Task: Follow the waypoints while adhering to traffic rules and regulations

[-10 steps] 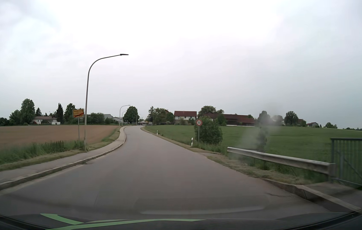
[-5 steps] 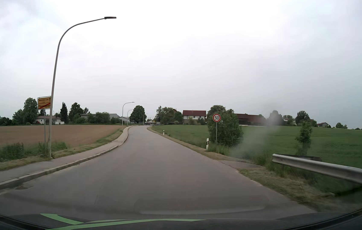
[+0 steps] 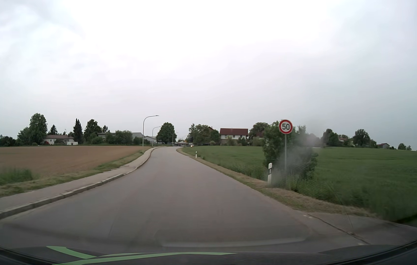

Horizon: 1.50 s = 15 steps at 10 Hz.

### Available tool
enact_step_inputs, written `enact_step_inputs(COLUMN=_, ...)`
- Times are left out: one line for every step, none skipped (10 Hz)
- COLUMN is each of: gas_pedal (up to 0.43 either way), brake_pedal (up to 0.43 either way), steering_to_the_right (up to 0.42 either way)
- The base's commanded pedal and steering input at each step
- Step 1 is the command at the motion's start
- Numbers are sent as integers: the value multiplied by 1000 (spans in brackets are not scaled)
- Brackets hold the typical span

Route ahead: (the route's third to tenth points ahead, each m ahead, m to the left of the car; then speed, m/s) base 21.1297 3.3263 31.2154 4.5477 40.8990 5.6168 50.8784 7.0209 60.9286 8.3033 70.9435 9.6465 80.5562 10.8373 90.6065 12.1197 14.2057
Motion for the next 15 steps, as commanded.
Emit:
enact_step_inputs(gas_pedal=150, brake_pedal=0, steering_to_the_right=-22)
enact_step_inputs(gas_pedal=150, brake_pedal=0, steering_to_the_right=-22)
enact_step_inputs(gas_pedal=150, brake_pedal=0, steering_to_the_right=-22)
enact_step_inputs(gas_pedal=150, brake_pedal=0, steering_to_the_right=-21)
enact_step_inputs(gas_pedal=150, brake_pedal=0, steering_to_the_right=-22)
enact_step_inputs(gas_pedal=150, brake_pedal=0, steering_to_the_right=-22)
enact_step_inputs(gas_pedal=150, brake_pedal=0, steering_to_the_right=-22)
enact_step_inputs(gas_pedal=150, brake_pedal=0, steering_to_the_right=-22)
enact_step_inputs(gas_pedal=150, brake_pedal=0, steering_to_the_right=-22)
enact_step_inputs(gas_pedal=150, brake_pedal=0, steering_to_the_right=-22)
enact_step_inputs(gas_pedal=157, brake_pedal=0, steering_to_the_right=-21)
enact_step_inputs(gas_pedal=157, brake_pedal=0, steering_to_the_right=-22)
enact_step_inputs(gas_pedal=157, brake_pedal=0, steering_to_the_right=-22)
enact_step_inputs(gas_pedal=157, brake_pedal=0, steering_to_the_right=-21)
enact_step_inputs(gas_pedal=157, brake_pedal=0, steering_to_the_right=-21)
